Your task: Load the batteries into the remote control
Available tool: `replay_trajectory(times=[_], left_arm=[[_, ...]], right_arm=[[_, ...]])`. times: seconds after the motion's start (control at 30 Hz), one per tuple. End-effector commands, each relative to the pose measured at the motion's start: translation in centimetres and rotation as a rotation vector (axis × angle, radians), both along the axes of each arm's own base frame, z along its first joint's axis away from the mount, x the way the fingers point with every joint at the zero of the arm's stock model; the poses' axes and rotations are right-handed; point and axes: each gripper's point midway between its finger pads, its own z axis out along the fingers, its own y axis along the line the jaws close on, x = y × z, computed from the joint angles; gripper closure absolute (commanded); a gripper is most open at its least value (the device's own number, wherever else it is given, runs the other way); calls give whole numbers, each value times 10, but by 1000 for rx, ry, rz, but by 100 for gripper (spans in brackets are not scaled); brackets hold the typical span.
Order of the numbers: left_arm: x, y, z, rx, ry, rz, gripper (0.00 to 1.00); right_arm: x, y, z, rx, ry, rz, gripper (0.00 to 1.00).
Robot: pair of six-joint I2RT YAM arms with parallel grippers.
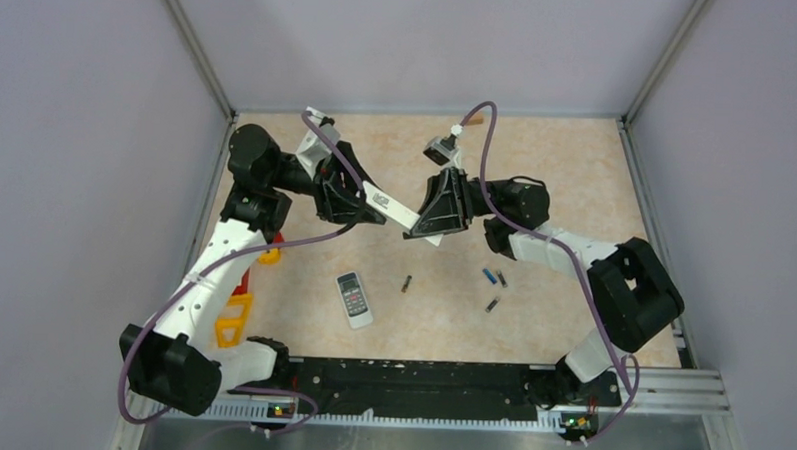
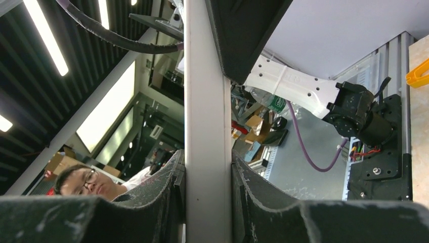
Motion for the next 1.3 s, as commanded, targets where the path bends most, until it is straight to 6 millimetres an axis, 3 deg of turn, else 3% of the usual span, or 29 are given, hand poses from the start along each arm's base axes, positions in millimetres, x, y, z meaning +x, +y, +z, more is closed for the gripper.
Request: replay_trajectory(times=[0.0, 0.07, 0.13, 0.2, 0.37, 0.53, 0.6, 0.77, 1.1, 1.27], left_arm=[[-6, 0, 17, -32, -82, 13, 97], [3, -3, 18, -44, -68, 58, 100], [15, -5, 18, -50, -32, 110, 100], [26, -7, 15, -52, 1, 161, 100], [38, -8, 4, -46, 26, 236, 100], [47, -7, -1, -43, 19, 279, 100], [51, -8, -1, -45, 21, 295, 100], [59, -8, 1, -59, 22, 331, 100], [61, -8, 13, -100, 9, 350, 100], [68, 5, 28, -140, -12, 422, 100]], right_arm=[[8, 2, 6, 59, -11, -49, 96], [12, 2, 5, 69, -15, -77, 78], [20, 2, 2, 73, -6, -128, 51], [35, 0, -2, 72, 5, -209, 36], [66, -11, 0, 90, 32, -446, 18], [79, -22, 12, 144, 80, -600, 14], [82, -25, 15, 164, 113, -624, 14], [84, -22, 20, 174, 175, -606, 28], [81, -22, 17, 202, 198, -561, 81], [78, -29, 8, 228, 184, -562, 82]])
